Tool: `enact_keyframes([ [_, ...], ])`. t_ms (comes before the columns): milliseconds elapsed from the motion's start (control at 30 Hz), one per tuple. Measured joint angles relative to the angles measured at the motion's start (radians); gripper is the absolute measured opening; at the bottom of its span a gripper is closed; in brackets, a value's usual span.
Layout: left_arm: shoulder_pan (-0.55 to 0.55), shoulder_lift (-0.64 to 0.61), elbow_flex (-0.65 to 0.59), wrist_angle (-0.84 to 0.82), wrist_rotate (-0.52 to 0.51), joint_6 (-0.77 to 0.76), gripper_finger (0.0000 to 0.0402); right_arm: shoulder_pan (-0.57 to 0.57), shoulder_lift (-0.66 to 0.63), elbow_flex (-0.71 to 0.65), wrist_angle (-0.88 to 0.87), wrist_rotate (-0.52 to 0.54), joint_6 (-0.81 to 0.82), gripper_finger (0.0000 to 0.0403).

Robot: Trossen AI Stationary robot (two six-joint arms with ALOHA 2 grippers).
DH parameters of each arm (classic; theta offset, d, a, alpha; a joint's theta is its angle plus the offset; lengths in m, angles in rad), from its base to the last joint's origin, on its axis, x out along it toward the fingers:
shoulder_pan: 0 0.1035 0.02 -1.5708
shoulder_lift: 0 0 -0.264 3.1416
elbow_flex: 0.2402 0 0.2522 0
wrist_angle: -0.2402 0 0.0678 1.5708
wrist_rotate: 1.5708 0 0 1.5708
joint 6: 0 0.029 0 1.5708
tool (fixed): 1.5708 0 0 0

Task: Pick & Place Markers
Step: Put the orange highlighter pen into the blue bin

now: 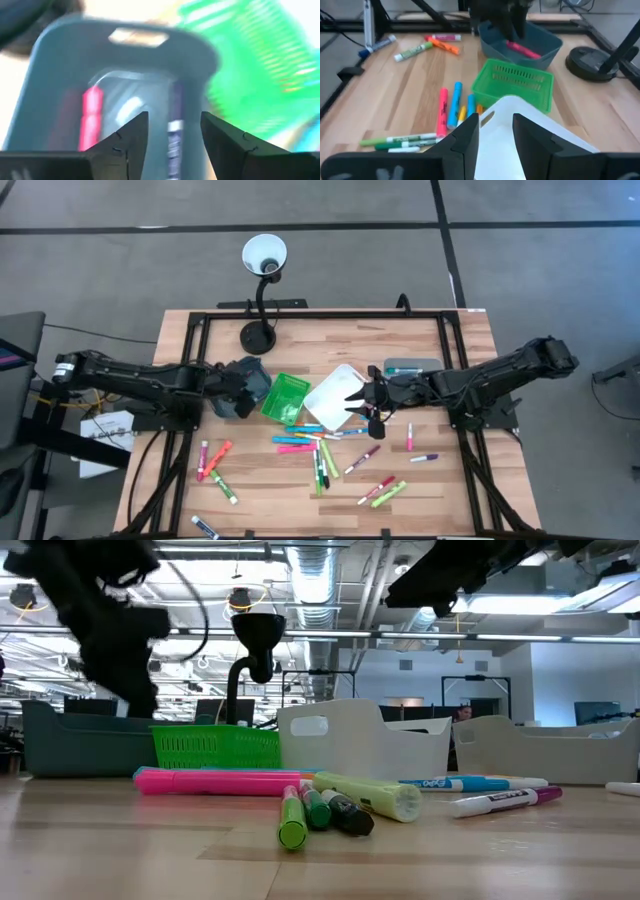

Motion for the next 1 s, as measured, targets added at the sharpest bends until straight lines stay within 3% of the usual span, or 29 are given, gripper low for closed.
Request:
enact_keyframes([
  [167,-0.092,0.007,0.069,-0.001,0.077,-0.030,0.0160,-0.009,0.127,0.002,0.132,-0.088,-0.014,0.0155],
  [367,-0.341,0.079,0.071,0.020,0.132,-0.283,0.0144,-0.031,0.264,0.078,0.140,-0.095,-0.017,0.0209],
  [633,-0.638,0.246,0.099,0.090,0.159,-0.540,0.0125,-0.036,0.311,0.138,0.074,-0.097,-0.043,0.0218],
  [833,-0.696,0.315,0.106,0.063,0.276,-0.734,0.0125,-0.036,0.301,0.162,0.064,-0.097,-0.093,0.0211],
  [1000,-0.700,0.334,0.106,-0.019,0.357,-0.790,0.0125,-0.040,0.298,0.187,0.055,-0.097,-0.098,0.0207],
])
